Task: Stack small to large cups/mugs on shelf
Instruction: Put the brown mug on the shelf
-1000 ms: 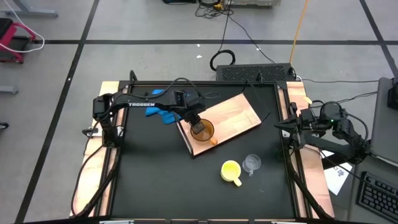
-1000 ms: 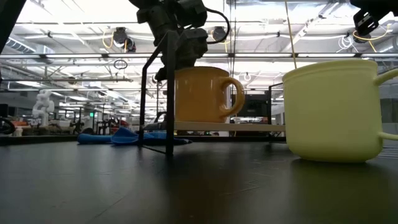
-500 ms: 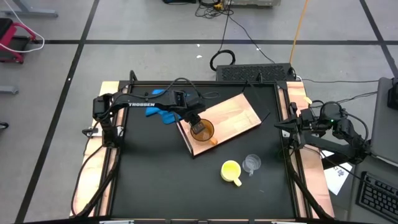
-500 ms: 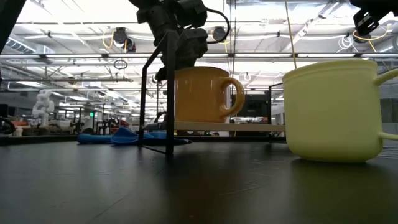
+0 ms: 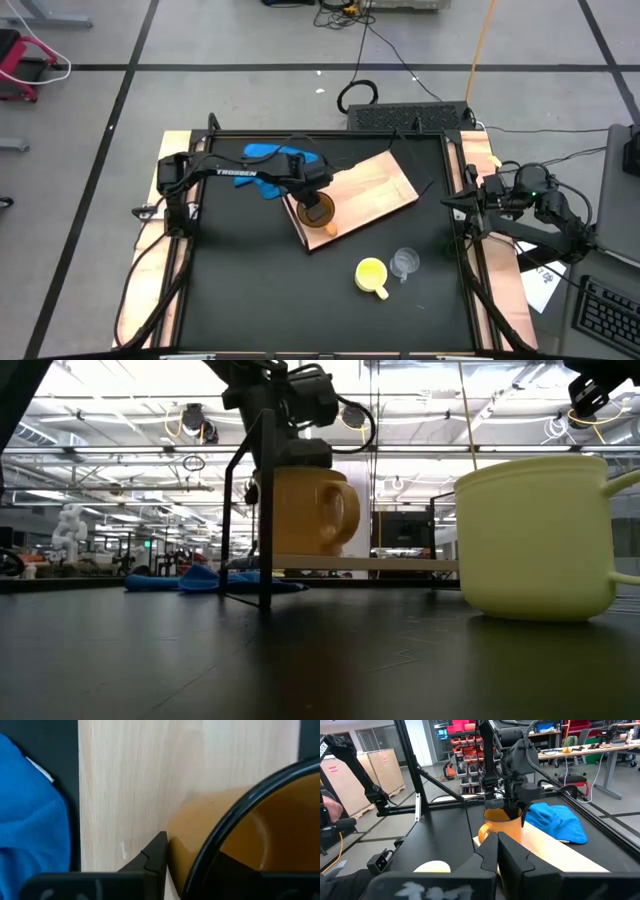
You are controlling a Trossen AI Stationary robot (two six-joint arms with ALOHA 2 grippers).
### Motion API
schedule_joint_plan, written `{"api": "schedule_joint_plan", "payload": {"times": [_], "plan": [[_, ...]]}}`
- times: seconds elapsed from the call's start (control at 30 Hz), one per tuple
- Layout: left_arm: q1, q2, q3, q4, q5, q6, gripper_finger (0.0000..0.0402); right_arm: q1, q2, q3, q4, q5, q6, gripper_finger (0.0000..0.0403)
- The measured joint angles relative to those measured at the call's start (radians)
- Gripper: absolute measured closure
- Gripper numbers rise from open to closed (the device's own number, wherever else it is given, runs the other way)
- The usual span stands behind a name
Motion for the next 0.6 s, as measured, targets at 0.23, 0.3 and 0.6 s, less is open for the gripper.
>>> {"api": "schedule_joint_plan", "payload": {"times": [0.23, 0.3, 0.6], "plan": [[-0.009, -0.002, 0.001, 0.002, -0.001, 0.019, 0.0335, 0.0, 0.0, 0.0, 0.0, 0.0, 0.0, 0.0403], [-0.011, -0.002, 0.002, 0.003, 0.0, 0.019, 0.0335, 0.0, 0.0, 0.0, 0.0, 0.0, 0.0, 0.0403], [-0.012, -0.004, 0.004, 0.006, 0.016, 0.043, 0.0334, 0.0, 0.0, 0.0, 0.0, 0.0, 0.0, 0.0403]]}}
